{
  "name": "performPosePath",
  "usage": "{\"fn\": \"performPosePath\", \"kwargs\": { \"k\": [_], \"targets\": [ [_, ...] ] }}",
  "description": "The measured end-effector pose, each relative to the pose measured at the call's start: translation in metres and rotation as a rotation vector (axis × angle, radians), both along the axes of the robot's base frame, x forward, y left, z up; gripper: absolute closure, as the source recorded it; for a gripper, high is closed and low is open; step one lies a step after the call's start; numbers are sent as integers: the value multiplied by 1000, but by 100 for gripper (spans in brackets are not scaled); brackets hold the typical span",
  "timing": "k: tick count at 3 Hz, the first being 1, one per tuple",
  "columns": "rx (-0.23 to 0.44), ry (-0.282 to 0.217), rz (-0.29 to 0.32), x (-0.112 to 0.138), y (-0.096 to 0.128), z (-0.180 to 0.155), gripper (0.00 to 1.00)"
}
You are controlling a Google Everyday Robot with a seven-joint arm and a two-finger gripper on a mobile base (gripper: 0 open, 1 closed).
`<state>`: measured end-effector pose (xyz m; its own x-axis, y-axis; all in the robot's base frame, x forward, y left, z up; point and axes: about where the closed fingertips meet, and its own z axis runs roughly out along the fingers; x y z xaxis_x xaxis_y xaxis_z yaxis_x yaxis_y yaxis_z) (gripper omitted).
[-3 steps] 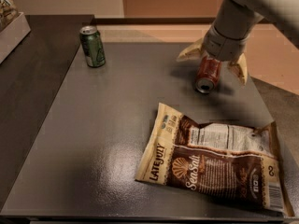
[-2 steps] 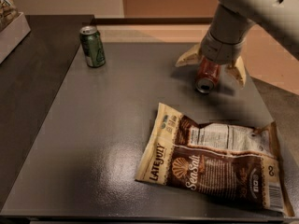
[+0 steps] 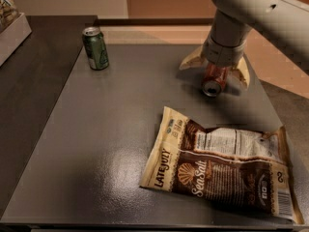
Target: Place coke can upright
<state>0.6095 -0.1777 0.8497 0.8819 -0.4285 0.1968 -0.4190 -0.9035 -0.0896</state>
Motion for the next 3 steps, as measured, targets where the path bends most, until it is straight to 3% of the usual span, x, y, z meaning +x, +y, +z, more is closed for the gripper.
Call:
{"fn": "performPosePath", "kwargs": {
  "k": [1, 3],
  "targets": [
    [-11, -6, -9, 4, 1, -4, 16],
    [-12, -5, -23, 4, 1, -5, 62]
  ]
}}
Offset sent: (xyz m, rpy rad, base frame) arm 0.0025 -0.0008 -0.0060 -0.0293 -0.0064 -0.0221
